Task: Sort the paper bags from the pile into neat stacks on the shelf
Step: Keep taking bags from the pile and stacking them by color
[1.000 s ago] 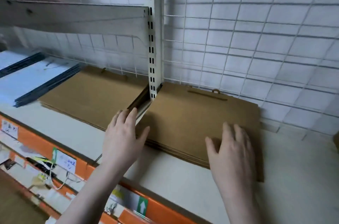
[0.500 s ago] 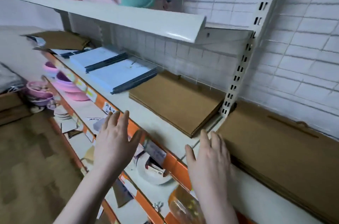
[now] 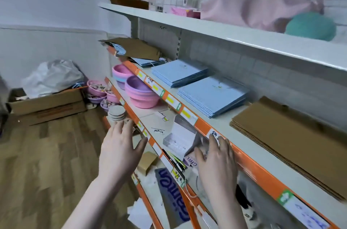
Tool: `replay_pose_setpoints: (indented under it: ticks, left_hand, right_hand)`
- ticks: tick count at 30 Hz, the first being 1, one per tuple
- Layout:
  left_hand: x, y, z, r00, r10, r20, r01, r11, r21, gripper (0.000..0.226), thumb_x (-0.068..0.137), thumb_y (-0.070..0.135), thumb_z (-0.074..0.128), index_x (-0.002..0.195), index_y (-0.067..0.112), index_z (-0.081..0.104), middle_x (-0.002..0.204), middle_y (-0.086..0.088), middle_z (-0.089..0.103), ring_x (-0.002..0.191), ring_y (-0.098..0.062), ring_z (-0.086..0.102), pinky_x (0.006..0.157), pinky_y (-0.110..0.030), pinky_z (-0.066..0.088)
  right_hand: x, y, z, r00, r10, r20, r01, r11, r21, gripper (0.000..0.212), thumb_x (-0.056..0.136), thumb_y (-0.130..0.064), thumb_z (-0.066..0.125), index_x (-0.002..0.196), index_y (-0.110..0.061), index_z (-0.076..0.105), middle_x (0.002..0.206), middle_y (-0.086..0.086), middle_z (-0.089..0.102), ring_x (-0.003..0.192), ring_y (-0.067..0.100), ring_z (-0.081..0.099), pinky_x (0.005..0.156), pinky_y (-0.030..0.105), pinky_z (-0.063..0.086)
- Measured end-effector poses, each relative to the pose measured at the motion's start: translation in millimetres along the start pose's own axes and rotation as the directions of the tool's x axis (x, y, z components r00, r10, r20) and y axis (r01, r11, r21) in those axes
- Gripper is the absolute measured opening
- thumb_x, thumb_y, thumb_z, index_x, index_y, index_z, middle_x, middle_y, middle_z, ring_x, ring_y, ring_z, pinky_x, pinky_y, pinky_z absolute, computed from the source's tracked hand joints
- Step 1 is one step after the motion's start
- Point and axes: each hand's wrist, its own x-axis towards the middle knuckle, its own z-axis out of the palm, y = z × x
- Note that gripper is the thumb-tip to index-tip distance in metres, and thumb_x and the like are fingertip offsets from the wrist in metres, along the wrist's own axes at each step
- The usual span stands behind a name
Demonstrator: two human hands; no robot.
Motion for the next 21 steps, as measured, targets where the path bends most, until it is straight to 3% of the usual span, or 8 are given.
replay_pose_setpoints:
  ticks: [5, 7, 13, 17, 21]
  left_hand:
    - [50.0, -45.0, -0.7, 1.0, -0.005, -0.021, 0.005, 1.0, 0.007, 0.055, 0.075, 0.029, 0.076, 0.117, -0.002, 0.059, 0.11, -0.023, 0.061, 0.107, -0.042, 0.056, 0.088, -0.048, 0.047]
    - [73.3, -58.5, 2.1, 1.0, -0.005, -0.026, 0.005, 1.0, 0.01, 0.056, 0.077, 0.03, 0.075, 0.12, -0.001, 0.058, 0.114, -0.023, 0.06, 0.112, -0.043, 0.053, 0.092, -0.049, 0.045]
    - [151.0, -115.6, 22.4, 0.996, 0.037, -0.085, -0.033, 0.998, 0.052, 0.051, 0.07, 0.028, 0.08, 0.109, -0.001, 0.062, 0.106, -0.022, 0.063, 0.104, -0.042, 0.059, 0.085, -0.048, 0.05]
    - [224.7, -157.8, 42.0, 0.994, 0.038, -0.102, -0.026, 0.993, 0.119, 0.057, 0.077, 0.044, 0.06, 0.11, -0.002, 0.063, 0.11, -0.024, 0.063, 0.106, -0.044, 0.059, 0.085, -0.051, 0.05]
    - [314.9, -186.0, 56.0, 0.996, 0.016, -0.089, -0.005, 0.993, 0.119, 0.054, 0.076, 0.03, 0.076, 0.116, -0.004, 0.061, 0.113, -0.027, 0.061, 0.11, -0.046, 0.055, 0.09, -0.053, 0.046]
  right_hand:
    - [33.0, -49.6, 28.9, 0.999, -0.026, -0.032, 0.025, 1.0, -0.005, 0.058, 0.093, -0.041, 0.048, 0.142, -0.011, 0.039, 0.146, 0.012, 0.038, 0.138, 0.027, 0.029, 0.113, 0.037, 0.02]
    - [51.6, -64.9, 41.1, 0.998, -0.032, -0.049, 0.03, 0.999, -0.028, 0.056, 0.092, -0.04, 0.051, 0.139, -0.011, 0.042, 0.143, 0.012, 0.041, 0.135, 0.028, 0.032, 0.111, 0.038, 0.024]
    - [129.6, -119.1, 104.3, 0.99, -0.036, -0.137, 0.043, 0.998, 0.051, 0.051, 0.083, -0.029, 0.066, 0.126, -0.003, 0.056, 0.127, 0.021, 0.055, 0.121, 0.038, 0.047, 0.101, 0.047, 0.038]
    - [197.6, -172.4, 150.1, 0.982, -0.065, -0.176, 0.082, 0.992, 0.095, 0.05, 0.079, -0.028, 0.072, 0.12, -0.003, 0.061, 0.116, 0.02, 0.06, 0.111, 0.039, 0.055, 0.092, 0.046, 0.045]
    - [276.3, -219.7, 185.8, 0.982, -0.059, -0.181, 0.083, 0.988, 0.131, 0.049, 0.079, -0.028, 0.071, 0.12, -0.003, 0.061, 0.116, 0.022, 0.06, 0.11, 0.04, 0.056, 0.092, 0.047, 0.046]
